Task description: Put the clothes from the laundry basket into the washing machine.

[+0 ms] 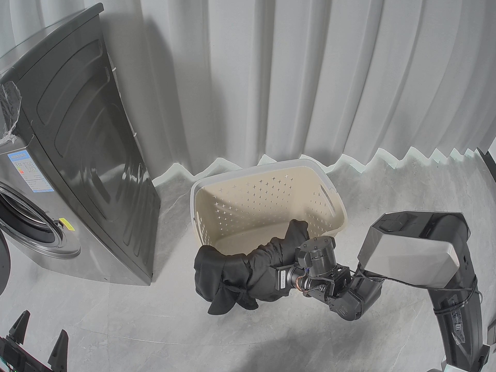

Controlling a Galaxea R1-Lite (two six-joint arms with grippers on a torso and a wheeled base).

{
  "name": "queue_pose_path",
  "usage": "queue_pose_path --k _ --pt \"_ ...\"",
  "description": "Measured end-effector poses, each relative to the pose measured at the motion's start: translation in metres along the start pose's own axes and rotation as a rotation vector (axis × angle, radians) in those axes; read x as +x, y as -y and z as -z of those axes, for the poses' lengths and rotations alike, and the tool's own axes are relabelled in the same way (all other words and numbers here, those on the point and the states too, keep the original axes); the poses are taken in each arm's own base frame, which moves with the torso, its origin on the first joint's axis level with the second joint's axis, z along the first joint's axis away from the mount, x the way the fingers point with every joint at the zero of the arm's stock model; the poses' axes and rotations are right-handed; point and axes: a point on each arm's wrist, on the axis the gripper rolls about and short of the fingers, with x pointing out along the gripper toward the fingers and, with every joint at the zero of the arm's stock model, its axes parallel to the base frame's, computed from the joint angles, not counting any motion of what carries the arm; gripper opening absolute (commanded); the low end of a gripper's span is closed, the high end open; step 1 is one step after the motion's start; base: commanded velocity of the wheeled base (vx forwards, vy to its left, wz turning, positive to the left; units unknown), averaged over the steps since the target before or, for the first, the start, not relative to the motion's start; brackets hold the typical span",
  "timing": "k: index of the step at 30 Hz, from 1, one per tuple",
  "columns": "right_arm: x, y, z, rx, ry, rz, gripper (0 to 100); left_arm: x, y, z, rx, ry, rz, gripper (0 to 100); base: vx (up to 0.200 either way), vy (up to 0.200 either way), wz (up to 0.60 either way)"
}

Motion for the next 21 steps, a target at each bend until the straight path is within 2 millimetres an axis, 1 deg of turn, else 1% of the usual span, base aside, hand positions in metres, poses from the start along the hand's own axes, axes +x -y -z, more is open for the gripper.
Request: queue_pose_path --k 6,10,19,21 --pt "0.001 -0.002 0.001 0.055 0.0 0.002 0 0.0 0.0 0.0 0.0 0.0 0.0 100 0.0 0.0 0.0" --pt "-0.002 -0.004 0.001 0.077 0.001 0.001 0 0.0 0.0 0.0 -0.001 0.0 -0.001 100 0.0 0.0 0.0" --pt "-0.024 -0.011 -0.013 0.095 0.02 -0.019 0 0.0 0.0 0.0 -0.001 0.0 -0.002 100 0.0 0.0 0.0" --pt "-0.033 -0.014 -0.021 0.1 0.039 -0.027 0 0.0 0.0 0.0 -0.001 0.0 -0.002 100 0.0 0.0 0.0"
